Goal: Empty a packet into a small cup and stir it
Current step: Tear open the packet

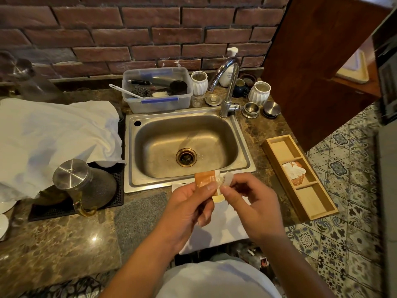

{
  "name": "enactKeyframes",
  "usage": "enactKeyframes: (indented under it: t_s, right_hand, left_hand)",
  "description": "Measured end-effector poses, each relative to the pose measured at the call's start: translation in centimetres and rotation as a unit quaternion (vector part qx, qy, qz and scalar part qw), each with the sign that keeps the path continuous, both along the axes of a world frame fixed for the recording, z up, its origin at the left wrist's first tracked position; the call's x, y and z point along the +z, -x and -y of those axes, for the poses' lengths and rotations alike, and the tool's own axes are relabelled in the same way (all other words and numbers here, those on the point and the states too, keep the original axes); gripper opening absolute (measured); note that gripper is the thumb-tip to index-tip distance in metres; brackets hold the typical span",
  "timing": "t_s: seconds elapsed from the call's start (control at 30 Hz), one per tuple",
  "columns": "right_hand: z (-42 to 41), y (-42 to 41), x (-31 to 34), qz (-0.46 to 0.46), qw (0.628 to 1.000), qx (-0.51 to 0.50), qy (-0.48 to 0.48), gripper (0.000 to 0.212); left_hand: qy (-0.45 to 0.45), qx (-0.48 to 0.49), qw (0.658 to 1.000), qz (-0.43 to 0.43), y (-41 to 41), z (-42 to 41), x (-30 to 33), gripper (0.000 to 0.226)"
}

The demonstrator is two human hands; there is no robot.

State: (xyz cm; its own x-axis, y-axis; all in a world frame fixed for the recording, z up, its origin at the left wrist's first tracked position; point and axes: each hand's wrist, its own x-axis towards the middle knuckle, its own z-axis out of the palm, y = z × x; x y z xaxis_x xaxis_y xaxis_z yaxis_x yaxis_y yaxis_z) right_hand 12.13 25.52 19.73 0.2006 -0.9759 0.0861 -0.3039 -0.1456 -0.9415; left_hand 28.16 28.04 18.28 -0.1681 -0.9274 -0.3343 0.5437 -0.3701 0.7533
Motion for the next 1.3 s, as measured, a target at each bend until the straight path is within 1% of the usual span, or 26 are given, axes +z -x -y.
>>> enactKeyframes:
  t_s: [0.1,0.2,0.3,0.4,0.47,0.5,0.53,0.57,0.6,0.63,0.7,0.73,0.77,0.8,0.83,0.87,0.9,1.0,1.03,1.1,1.3]
  right_hand:
    - [0.1,0.1,0.2,0.018,0.999,0.004,-0.034,0.011]
    - [0.2,0.2,0.2,0.041,0.997,0.025,-0.067,0.006]
    - [0.4,0.6,0.2,0.043,0.993,0.059,-0.091,0.009]
    - [0.6,0.9,0.4,0.049,0.991,0.078,-0.093,0.008]
    - [0.6,0.7,0.2,0.038,0.993,0.077,-0.08,0.009]
    - [0.5,0.6,0.0,0.013,0.996,0.069,-0.058,0.008]
    - [0.4,0.5,-0.2,-0.028,0.998,0.055,-0.013,0.006]
    - [0.3,0.3,-0.4,-0.073,0.995,0.04,0.05,0.003]
    - [0.2,0.1,-0.6,-0.112,0.987,0.025,0.112,0.004]
    - [0.1,-0.1,-0.8,-0.13,0.979,0.012,0.158,0.009]
    - [-0.2,-0.2,-1.3,-0.113,0.974,-0.013,0.197,0.014]
    - [-0.4,-0.3,-1.4,-0.09,0.978,-0.03,0.186,0.012]
    - [-0.6,-0.5,-1.3,-0.062,0.985,-0.052,0.149,0.007]
    - [-0.7,-0.8,-1.1,-0.018,0.993,-0.071,0.088,0.003]
    - [-0.9,-1.1,-0.9,0.04,0.996,-0.083,0.016,0.003]
    - [-1.0,-1.6,-0.8,0.1,0.989,-0.091,-0.051,0.005]
    - [-1.0,-1.9,-0.7,0.148,0.979,-0.098,-0.096,0.007]
    - [-0.8,-2.1,-0.4,0.233,0.953,-0.133,-0.141,0.015]
    - [-0.6,-1.8,-0.3,0.25,0.946,-0.15,-0.14,0.019]
    - [-0.1,-1.0,-0.2,0.246,0.946,-0.167,-0.128,0.024]
    - [0.4,0.1,-0.2,0.217,0.952,-0.154,-0.15,0.026]
  left_hand:
    - [0.015,-0.011,0.999,0.04,-0.2,-0.1,-0.1,0.017]
    - [0.023,-0.003,0.998,0.058,-0.2,-0.1,-0.3,0.013]
    - [0.02,0.008,0.997,0.068,-0.2,0.0,-0.4,0.016]
    - [0.004,-0.002,0.999,0.046,-0.3,-0.1,-0.4,0.016]
    - [-0.016,-0.008,1.0,0.0,-0.1,-0.1,-0.3,0.019]
    - [-0.026,-0.008,0.999,-0.033,0.1,0.0,-0.3,0.02]
    - [-0.037,-0.005,0.996,-0.075,0.4,0.0,-0.3,0.019]
    - [-0.051,-0.001,0.991,-0.121,0.6,0.1,-0.3,0.017]
    - [-0.067,0.003,0.984,-0.165,0.9,0.1,-0.3,0.014]
    - [-0.083,0.006,0.976,-0.2,1.2,0.1,-0.3,0.014]
    - [-0.107,0.01,0.966,-0.235,1.7,0.1,-0.1,0.017]
    - [-0.114,0.012,0.963,-0.244,1.9,0.1,0.1,0.018]
    - [-0.118,0.014,0.961,-0.251,2.2,0.2,0.3,0.02]
    - [-0.122,0.017,0.958,-0.258,2.4,0.2,0.4,0.021]
    - [-0.126,0.023,0.956,-0.265,2.7,0.3,0.5,0.022]
    - [-0.128,0.03,0.954,-0.27,2.8,0.4,0.5,0.023]
    - [-0.129,0.038,0.953,-0.273,2.9,0.5,0.5,0.022]
    - [-0.123,0.051,0.955,-0.265,2.6,0.7,0.4,0.018]
    - [-0.117,0.057,0.958,-0.256,2.3,0.7,0.3,0.017]
    - [-0.1,0.067,0.966,-0.229,1.6,0.6,0.2,0.017]
    - [-0.028,0.027,0.987,-0.159,0.8,0.4,-0.1,0.016]
